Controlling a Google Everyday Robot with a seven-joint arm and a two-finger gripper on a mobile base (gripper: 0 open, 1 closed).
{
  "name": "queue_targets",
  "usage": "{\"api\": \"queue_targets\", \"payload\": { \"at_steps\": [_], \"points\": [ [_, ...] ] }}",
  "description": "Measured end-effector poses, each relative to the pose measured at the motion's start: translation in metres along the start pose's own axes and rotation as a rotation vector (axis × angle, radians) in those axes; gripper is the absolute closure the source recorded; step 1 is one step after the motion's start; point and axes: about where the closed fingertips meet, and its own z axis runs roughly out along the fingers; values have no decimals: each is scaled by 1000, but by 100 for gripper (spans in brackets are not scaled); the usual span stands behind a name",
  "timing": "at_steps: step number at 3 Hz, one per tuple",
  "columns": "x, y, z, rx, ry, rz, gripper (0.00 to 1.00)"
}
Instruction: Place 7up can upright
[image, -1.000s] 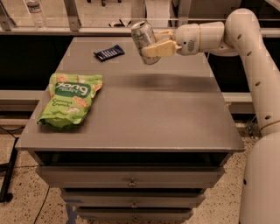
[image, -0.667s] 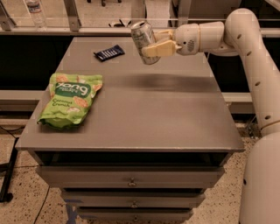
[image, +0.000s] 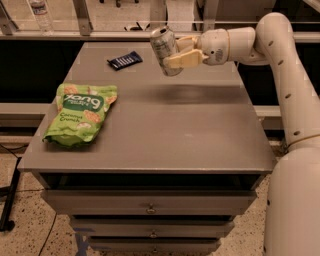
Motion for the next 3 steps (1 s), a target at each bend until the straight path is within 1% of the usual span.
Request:
{"api": "queue_targets", "payload": {
  "at_steps": [1,2,3],
  "points": [
    [-1,5,-5,-19,0,-36,100],
    [-2,8,-17,-12,-22,-76,100],
    [0,8,-33,19,-53,-112,100]
  ]
}}
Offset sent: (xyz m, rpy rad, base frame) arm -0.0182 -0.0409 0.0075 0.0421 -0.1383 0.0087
